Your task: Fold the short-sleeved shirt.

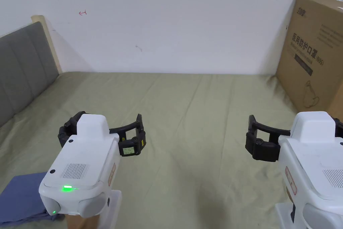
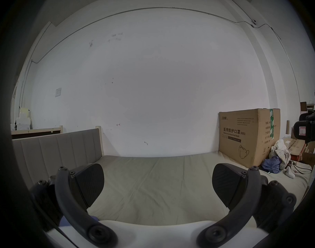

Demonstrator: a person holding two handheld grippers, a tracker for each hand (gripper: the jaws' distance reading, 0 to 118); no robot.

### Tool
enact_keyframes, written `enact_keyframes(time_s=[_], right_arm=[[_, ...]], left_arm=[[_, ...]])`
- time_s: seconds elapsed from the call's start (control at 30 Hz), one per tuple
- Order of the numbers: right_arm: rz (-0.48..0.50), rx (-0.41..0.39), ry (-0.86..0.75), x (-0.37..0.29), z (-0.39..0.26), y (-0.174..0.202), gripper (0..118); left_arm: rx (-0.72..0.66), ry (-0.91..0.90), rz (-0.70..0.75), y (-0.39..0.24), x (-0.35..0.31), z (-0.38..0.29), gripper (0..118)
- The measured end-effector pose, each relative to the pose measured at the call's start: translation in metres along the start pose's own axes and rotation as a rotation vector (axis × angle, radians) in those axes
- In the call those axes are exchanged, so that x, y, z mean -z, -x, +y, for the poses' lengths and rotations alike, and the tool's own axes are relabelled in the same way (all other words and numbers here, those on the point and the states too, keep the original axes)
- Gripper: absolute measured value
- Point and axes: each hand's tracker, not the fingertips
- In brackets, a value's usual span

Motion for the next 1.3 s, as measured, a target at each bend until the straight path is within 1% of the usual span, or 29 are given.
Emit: enact_keyframes(time_s=[1.3], right_arm=[[-0.002,-0.002,-0.001,-0.0027,0.001,-0.0016,118]], left_arm=[[0.02,-0.008,-0.015,-0.0057,-0.0022,-0.0006,118]])
